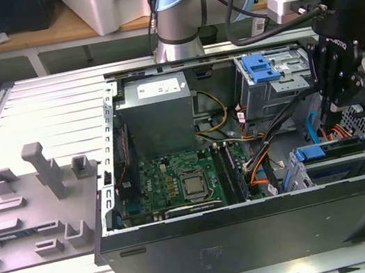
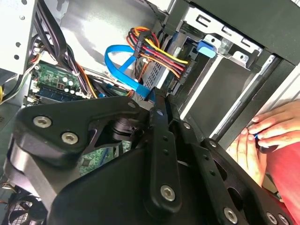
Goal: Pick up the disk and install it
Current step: 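Insert the second disk wire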
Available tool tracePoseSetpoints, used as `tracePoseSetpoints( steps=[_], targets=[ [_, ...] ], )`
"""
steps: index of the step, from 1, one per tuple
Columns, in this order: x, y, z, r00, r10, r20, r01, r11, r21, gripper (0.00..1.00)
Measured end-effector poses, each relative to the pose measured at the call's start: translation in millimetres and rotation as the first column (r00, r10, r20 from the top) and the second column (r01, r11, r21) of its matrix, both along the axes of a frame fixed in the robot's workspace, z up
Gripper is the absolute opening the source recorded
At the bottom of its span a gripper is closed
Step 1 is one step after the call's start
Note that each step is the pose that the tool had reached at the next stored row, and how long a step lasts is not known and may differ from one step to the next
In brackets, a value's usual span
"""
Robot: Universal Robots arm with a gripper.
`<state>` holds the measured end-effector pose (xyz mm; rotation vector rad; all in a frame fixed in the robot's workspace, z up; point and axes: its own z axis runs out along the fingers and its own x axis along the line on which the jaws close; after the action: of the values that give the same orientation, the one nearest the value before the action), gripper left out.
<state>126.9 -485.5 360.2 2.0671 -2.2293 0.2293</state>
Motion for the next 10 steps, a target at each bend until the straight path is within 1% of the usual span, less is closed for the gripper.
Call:
tracePoseSetpoints(
  steps=[8, 10],
  targets=[
    [0.0, -0.2, -0.1, 1.0000, 0.001, 0.0000, -0.001, 1.0000, 0.0001, 0.16],
    [0.0, -2.1, -0.1, 1.0000, 0.001, 0.0000, -0.001, 0.9999, 0.0106, 0.16]
  ],
)
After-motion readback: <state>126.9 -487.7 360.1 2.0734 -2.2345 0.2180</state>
